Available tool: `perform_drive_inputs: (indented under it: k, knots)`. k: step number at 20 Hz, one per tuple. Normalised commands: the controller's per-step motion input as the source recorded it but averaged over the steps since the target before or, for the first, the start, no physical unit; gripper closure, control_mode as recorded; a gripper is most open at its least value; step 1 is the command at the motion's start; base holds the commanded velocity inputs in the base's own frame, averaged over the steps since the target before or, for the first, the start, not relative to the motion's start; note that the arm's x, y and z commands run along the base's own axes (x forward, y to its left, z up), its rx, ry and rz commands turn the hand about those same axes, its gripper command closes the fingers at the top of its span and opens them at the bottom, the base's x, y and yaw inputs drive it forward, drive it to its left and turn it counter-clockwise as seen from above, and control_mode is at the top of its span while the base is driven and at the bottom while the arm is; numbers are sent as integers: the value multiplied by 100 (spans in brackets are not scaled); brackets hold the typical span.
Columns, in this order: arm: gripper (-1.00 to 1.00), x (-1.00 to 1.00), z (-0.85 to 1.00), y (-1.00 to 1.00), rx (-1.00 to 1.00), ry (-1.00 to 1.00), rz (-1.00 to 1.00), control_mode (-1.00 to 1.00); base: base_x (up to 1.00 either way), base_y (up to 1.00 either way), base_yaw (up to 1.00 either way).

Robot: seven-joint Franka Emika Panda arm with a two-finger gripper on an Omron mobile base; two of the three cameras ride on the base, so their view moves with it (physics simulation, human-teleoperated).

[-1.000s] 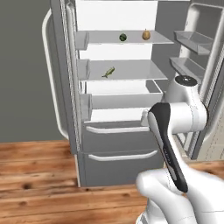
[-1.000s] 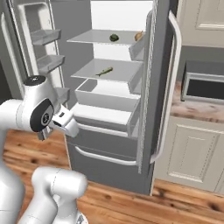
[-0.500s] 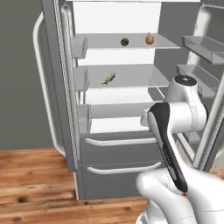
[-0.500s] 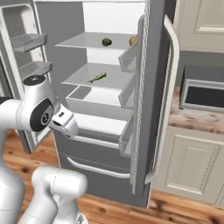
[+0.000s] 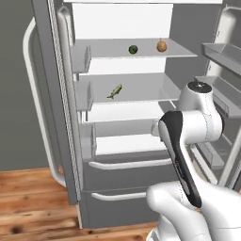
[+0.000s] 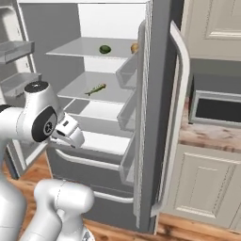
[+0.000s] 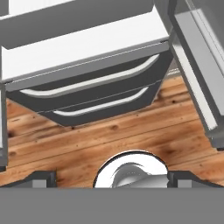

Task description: Gather the onion and avocado from the fridge and place them on a tray on the dining counter. Then gather the fishs from the fridge and place them on the other tray.

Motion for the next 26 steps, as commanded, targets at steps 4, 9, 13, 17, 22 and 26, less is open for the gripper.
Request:
perform_drive_inputs:
  k: [4,9,13,17,22,26]
  knots:
    - [-100,0,0,0,0,0,0,100,50,1,-11]
    - [-100,0,0,0,0,0,0,100,44,13,-16]
    - [-100,0,0,0,0,0,0,100,33,28,-16]
    - [-100,0,0,0,0,0,0,100,37,37,-12]
    - [-100,0,0,0,0,0,0,100,43,27,-7]
    - [-100,0,0,0,0,0,0,100,60,2,-3]
